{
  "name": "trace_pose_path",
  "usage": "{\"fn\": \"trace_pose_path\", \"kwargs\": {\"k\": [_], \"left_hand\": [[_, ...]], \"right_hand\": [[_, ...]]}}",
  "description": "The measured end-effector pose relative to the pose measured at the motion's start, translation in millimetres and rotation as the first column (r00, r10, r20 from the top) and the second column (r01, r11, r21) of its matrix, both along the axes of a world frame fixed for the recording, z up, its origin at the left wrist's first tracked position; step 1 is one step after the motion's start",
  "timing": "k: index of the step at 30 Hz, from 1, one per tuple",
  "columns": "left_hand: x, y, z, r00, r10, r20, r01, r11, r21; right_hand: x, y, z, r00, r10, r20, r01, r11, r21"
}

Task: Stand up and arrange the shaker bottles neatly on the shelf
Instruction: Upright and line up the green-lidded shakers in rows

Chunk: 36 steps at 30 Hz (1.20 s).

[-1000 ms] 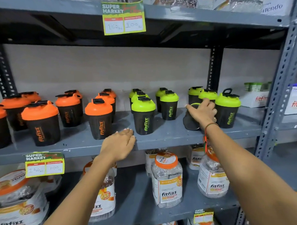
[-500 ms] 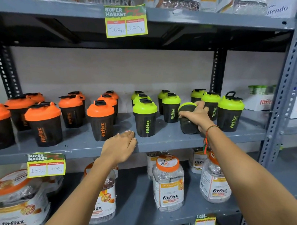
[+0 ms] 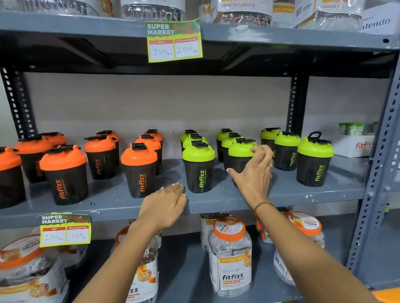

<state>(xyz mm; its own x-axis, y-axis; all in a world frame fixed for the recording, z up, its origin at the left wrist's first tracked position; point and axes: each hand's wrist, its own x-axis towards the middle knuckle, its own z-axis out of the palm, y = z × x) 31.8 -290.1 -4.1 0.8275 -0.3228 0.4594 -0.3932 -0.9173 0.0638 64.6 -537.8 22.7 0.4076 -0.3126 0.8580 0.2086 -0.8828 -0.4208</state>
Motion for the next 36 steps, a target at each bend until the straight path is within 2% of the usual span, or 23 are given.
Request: {"fn": "trace_pose_path", "kwargs": {"k": [9, 13, 15, 18, 19, 21, 24, 26, 31, 36], "left_hand": [[-0.6, -0.3, 0.5, 1.0, 0.0, 0.012, 0.0, 1.0, 0.001], [-0.6, -0.4, 0.6, 1.0, 0.005, -0.015, -0.005, 1.0, -0.021], [-0.7, -1.1, 4.4, 0.995, 0.038, -0.089, -0.045, 0.995, -0.088], [1.3, -1.4, 16.7, 0.97, 0.059, -0.238, -0.145, 0.92, -0.365], [1.7, -3.0, 20.6, 0.963, 0.037, -0.266, -0.161, 0.871, -0.465], [1.7, -12.5, 26.4, 0.958, -0.032, -0.285, -0.158, 0.772, -0.616], [3.9, -36.1, 30.6, 0.958, -0.081, -0.275, -0.152, 0.667, -0.729], [8.2, -48.6, 32.9, 0.962, -0.043, -0.268, -0.176, 0.651, -0.738], [21.1, -57.3, 33.2, 0.973, 0.002, -0.229, -0.179, 0.635, -0.751], [26.1, -55.5, 29.0, 0.982, 0.039, -0.186, -0.166, 0.651, -0.74]], "right_hand": [[-11.2, -2.1, -1.8, 1.0, -0.006, -0.025, 0.006, 1.0, 0.01], [-18.7, -11.9, -1.7, 0.996, 0.083, 0.023, -0.084, 0.995, 0.05], [-21.5, -22.9, -0.5, 0.976, 0.185, 0.115, -0.2, 0.97, 0.137], [-22.0, -44.6, 8.3, 0.917, 0.356, 0.18, -0.399, 0.837, 0.375], [-18.9, -52.5, 12.7, 0.9, 0.407, 0.155, -0.432, 0.787, 0.441], [-8.9, -67.6, 19.4, 0.838, 0.546, -0.017, -0.456, 0.716, 0.529], [2.3, -76.8, 19.1, 0.565, 0.79, -0.238, -0.525, 0.566, 0.636], [7.0, -76.9, 14.4, 0.449, 0.841, -0.301, -0.549, 0.526, 0.65], [20.0, -70.9, 9.3, 0.462, 0.801, -0.381, -0.559, 0.596, 0.576], [21.4, -69.8, 6.7, 0.485, 0.798, -0.356, -0.572, 0.598, 0.561]]}}
